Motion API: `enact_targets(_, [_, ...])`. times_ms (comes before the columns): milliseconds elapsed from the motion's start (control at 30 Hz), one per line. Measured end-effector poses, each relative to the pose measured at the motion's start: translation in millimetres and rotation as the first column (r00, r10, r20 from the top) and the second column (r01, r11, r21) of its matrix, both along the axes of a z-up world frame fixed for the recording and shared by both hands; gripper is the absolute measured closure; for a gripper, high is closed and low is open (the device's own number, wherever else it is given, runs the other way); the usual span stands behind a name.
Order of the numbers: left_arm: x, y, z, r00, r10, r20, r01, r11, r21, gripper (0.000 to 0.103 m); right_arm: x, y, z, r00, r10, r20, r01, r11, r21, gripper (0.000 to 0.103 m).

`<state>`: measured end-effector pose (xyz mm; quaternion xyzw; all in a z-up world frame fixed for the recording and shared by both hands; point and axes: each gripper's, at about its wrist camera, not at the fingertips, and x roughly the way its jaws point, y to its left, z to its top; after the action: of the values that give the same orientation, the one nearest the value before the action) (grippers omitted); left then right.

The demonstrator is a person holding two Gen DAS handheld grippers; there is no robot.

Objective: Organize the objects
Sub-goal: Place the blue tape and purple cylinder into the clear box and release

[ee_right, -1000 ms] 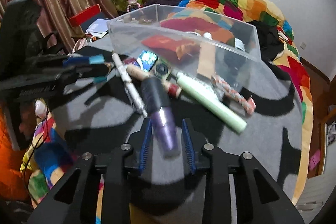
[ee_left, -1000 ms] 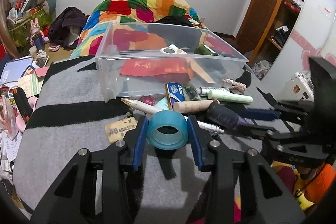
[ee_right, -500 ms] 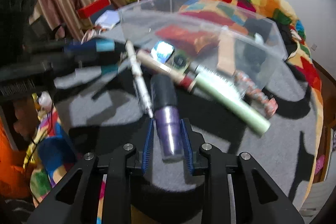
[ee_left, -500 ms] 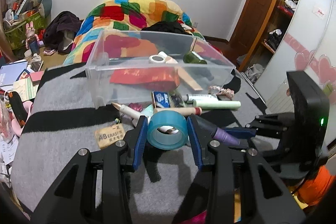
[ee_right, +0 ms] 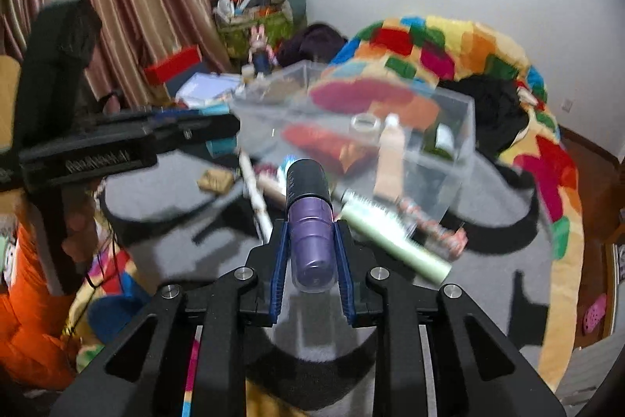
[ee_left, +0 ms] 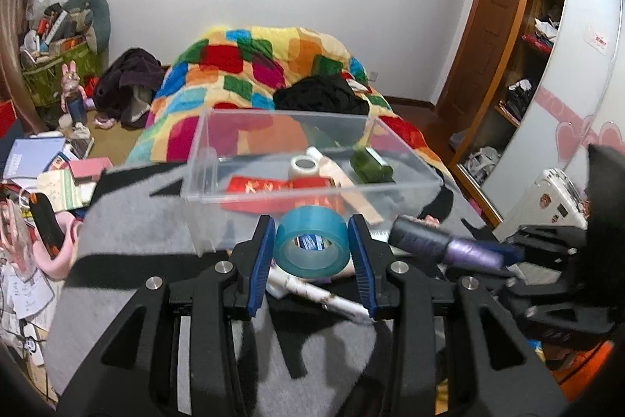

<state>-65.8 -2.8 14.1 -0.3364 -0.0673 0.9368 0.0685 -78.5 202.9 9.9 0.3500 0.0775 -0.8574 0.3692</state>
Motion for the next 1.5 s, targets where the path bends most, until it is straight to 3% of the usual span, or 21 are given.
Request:
enact_targets(200, [-16.1, -4.8, 6.1, 0.999, 0.043, -0.016, -0.043, 0.999, -0.013, 0.065, -23.3, -0.2, 22.0, 0.996, -0.083, -0.04, 0.081, 0.995, -0.055, 0.082])
enact_targets(533, [-49.7, -11.7, -5.0, 0.995, 0.095, 0.023, -0.094, 0.995, -0.018, 0.065, -85.7, -10.6, 2.9, 0.972, -0.218, 0.082, 0.223, 0.973, -0.053, 0.082])
enact_targets(1100, [-90.9, -18.0, -32.3, 0.987, 0.105, 0.125, -0.107, 0.994, 0.007, 0.065, -114.7, -40.0, -15.9, 0.97, -0.219, 0.106, 0.217, 0.976, 0.021, 0.082])
enact_targets(1333, [-85.2, -12.0, -29.5, 0.989, 0.09, 0.115, -0.088, 0.996, -0.017, 0.061, -113.6, -42.4, -19.3, 0.971, -0.218, 0.096, 0.214, 0.976, 0.051, 0.082])
enact_targets(1500, [-76.8, -7.4, -23.5, 0.992, 0.069, 0.106, -0.068, 0.998, -0.016, 0.054, -107.7, -37.7, -13.5, 0.973, -0.218, 0.08, 0.214, 0.975, 0.053, 0.072])
